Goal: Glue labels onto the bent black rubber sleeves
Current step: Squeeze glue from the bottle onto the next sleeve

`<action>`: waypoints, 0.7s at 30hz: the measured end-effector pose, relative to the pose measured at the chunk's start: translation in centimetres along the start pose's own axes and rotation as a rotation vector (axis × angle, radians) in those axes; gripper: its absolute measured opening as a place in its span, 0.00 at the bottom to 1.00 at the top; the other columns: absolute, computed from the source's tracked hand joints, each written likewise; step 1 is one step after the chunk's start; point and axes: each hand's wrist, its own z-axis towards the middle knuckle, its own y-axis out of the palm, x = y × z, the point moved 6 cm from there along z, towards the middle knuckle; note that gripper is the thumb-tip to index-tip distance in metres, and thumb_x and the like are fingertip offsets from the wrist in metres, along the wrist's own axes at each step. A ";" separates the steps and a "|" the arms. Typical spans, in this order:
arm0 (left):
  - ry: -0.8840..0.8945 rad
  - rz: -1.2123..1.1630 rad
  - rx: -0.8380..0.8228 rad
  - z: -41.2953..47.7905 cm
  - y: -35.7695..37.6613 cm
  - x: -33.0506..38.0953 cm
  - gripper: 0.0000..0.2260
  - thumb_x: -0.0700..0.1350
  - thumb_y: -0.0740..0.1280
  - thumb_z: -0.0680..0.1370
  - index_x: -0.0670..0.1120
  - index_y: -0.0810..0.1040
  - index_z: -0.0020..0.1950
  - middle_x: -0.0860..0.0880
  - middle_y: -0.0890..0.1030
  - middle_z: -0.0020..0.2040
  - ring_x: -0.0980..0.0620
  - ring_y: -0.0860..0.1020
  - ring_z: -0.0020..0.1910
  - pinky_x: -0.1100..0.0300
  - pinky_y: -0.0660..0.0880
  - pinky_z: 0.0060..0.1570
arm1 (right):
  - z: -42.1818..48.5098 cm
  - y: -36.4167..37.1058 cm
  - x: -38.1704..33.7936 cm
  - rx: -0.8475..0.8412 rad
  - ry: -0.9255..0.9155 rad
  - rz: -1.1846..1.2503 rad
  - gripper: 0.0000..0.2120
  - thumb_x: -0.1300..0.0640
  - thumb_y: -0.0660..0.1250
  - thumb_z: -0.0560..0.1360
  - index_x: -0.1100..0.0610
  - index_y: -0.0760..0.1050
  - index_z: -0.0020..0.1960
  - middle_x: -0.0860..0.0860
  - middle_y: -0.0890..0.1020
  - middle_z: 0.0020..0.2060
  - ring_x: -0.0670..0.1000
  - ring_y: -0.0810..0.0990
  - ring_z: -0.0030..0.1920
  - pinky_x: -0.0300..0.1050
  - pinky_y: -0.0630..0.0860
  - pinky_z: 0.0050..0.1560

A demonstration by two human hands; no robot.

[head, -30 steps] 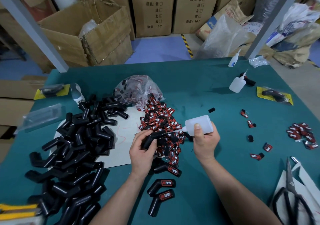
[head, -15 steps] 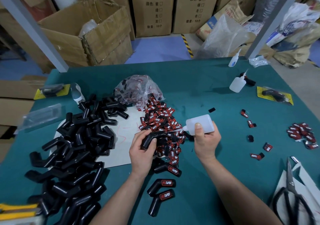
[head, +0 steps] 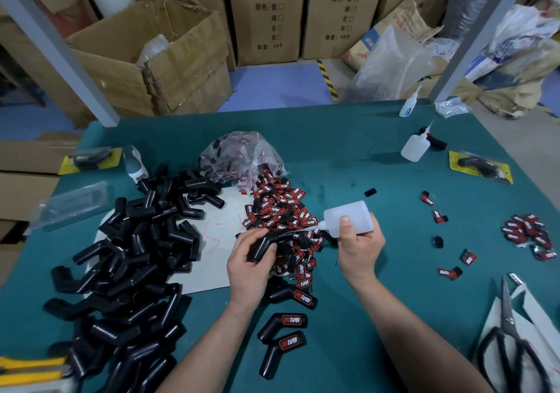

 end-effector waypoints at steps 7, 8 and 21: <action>0.015 0.005 -0.008 0.1 0.0 -0.2 0.15 0.38 0.75 0.74 0.55 0.84 0.56 0.56 0.83 0.55 0.55 0.81 0.58 0.67 0.73 0.62 | -0.2 0.1 -0.2 -0.009 -0.005 0.010 0.13 0.41 0.69 0.69 0.49 0.71 0.38 0.46 0.74 0.32 0.49 0.73 0.33 0.49 0.72 0.37; 0.027 0.008 -0.012 0.0 0.0 -0.1 0.15 0.39 0.75 0.74 0.55 0.84 0.56 0.56 0.83 0.55 0.54 0.81 0.59 0.66 0.73 0.62 | -0.2 0.1 -0.2 -0.013 -0.006 0.012 0.13 0.41 0.69 0.69 0.49 0.71 0.38 0.46 0.74 0.32 0.50 0.73 0.34 0.49 0.72 0.37; 0.069 -0.030 -0.029 0.0 0.2 -0.1 0.13 0.46 0.74 0.74 0.61 0.83 0.55 0.55 0.83 0.56 0.47 0.81 0.60 0.58 0.75 0.65 | -0.4 0.3 -0.2 -0.031 -0.044 0.001 0.13 0.41 0.69 0.70 0.48 0.70 0.37 0.43 0.74 0.30 0.41 0.72 0.32 0.38 0.70 0.34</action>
